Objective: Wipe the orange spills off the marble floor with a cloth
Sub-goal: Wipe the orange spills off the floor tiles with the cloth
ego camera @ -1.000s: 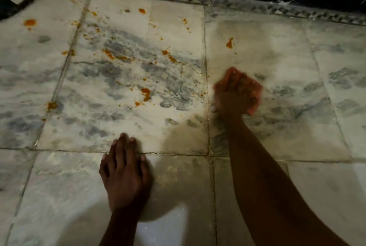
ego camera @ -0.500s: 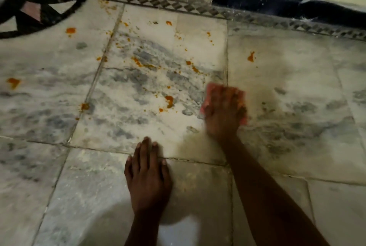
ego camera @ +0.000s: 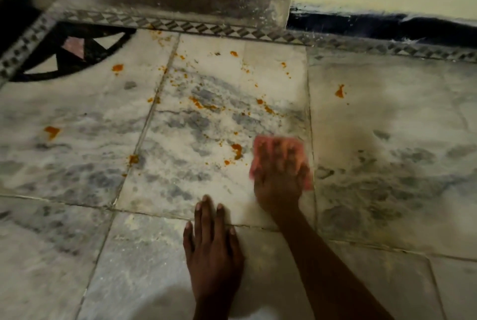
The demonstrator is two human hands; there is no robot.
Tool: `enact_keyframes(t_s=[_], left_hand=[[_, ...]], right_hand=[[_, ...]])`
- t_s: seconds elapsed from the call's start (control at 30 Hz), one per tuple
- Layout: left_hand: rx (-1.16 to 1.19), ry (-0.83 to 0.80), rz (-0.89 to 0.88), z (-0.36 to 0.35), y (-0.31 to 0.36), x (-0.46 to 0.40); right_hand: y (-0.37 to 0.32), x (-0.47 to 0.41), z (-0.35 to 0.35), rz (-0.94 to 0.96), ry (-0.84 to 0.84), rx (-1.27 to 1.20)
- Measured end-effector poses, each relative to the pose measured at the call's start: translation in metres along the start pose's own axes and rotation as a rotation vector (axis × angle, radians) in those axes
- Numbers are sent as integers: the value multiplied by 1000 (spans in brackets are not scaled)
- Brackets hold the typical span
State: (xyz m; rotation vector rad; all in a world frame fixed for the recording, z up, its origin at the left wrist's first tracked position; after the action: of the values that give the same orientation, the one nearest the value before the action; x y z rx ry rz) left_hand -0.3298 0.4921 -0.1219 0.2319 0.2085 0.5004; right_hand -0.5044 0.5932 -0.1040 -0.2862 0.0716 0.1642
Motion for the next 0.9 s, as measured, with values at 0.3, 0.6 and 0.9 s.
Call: enact_keyframes(t_s=[0.3, 0.6, 0.9], left_hand=[[1, -24, -12, 0, -1, -2], [53, -85, 3, 7, 0, -2], [70, -43, -10, 5, 0, -2]], right_hand=[[42, -21, -18, -379, 160, 8], [63, 97, 7, 69, -72, 77], [-19, 15, -24, 45, -173, -38]])
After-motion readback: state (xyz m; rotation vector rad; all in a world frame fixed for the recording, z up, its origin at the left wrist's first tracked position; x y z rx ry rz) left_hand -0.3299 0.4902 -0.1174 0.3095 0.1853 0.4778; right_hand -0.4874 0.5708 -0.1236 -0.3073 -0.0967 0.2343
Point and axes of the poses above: each hand's wrist, its own x-axis away from the middle knuckle, its own z-axis out of the back of the hand, y = z × x, the point moved 2 cm from there along -x, towards the middle knuckle, and after that the axes turned 2 degrees about -x, right-handed, at the moved point
